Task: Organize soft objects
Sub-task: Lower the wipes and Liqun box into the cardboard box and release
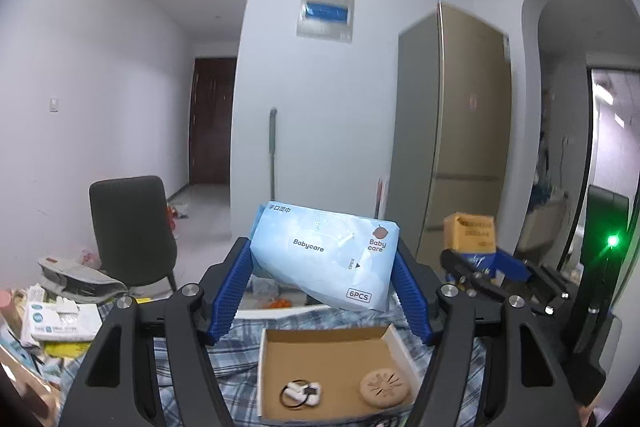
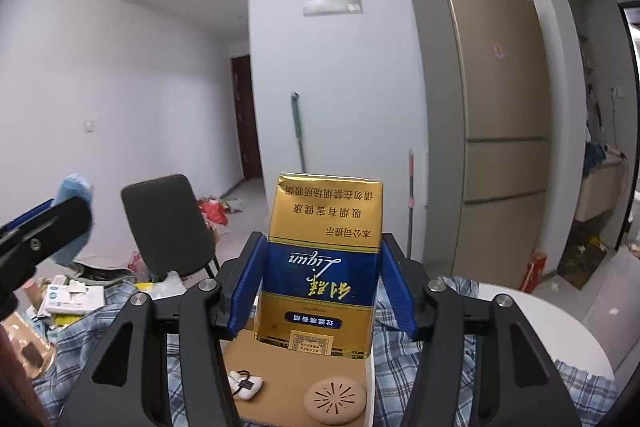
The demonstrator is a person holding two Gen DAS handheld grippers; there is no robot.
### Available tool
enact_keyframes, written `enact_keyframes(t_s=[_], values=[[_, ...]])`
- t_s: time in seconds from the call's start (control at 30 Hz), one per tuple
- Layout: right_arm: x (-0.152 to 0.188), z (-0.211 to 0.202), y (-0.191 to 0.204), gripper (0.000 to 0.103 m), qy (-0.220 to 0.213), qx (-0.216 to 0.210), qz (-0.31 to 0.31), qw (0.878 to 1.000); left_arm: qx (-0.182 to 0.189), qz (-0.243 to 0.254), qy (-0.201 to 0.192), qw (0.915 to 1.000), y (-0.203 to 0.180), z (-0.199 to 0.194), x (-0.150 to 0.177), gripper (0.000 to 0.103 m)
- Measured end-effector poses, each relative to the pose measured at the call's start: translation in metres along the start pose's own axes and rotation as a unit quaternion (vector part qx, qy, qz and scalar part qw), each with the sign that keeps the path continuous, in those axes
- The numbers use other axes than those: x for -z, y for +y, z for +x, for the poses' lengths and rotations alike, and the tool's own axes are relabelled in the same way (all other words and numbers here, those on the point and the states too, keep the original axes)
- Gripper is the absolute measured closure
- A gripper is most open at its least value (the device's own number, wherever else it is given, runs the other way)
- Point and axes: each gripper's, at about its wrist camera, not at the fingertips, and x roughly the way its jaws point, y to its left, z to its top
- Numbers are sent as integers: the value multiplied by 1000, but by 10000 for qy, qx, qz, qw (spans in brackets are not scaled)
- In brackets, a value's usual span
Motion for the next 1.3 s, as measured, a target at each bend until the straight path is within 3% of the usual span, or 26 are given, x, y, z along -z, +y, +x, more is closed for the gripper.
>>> enact_keyframes(t_s=[0.23,0.37,0.47,0.53,0.63,0.8,1.03,1.2,1.3], values=[[37,40,-7,47,489,15,-60,9988,-54,-114,444,9989,27,42,19,33],[58,64,-5,47,960,-115,-92,9953,14,-166,987,9950,35,75,36,33],[77,80,-3,47,1355,-223,-152,9904,11,-179,1592,9871,37,107,56,33],[92,90,-5,47,1678,-231,-50,9855,-10,-116,2197,9755,38,131,75,33],[111,107,-8,47,2268,-316,112,9734,-26,-190,2586,9658,42,149,93,33],[129,126,-13,47,2732,-452,212,9607,5,-173,2897,9570,42,163,113,33],[138,131,-7,46,2941,-405,74,9549,-16,-280,3079,9510,43,169,128,33],[142,133,-1,25,2923,-386,-80,9555,31,-286,3097,9504,45,172,128,29],[143,132,-1,25,2906,-348,-128,9561,7,-305,3102,9502,46,173,129,26]])
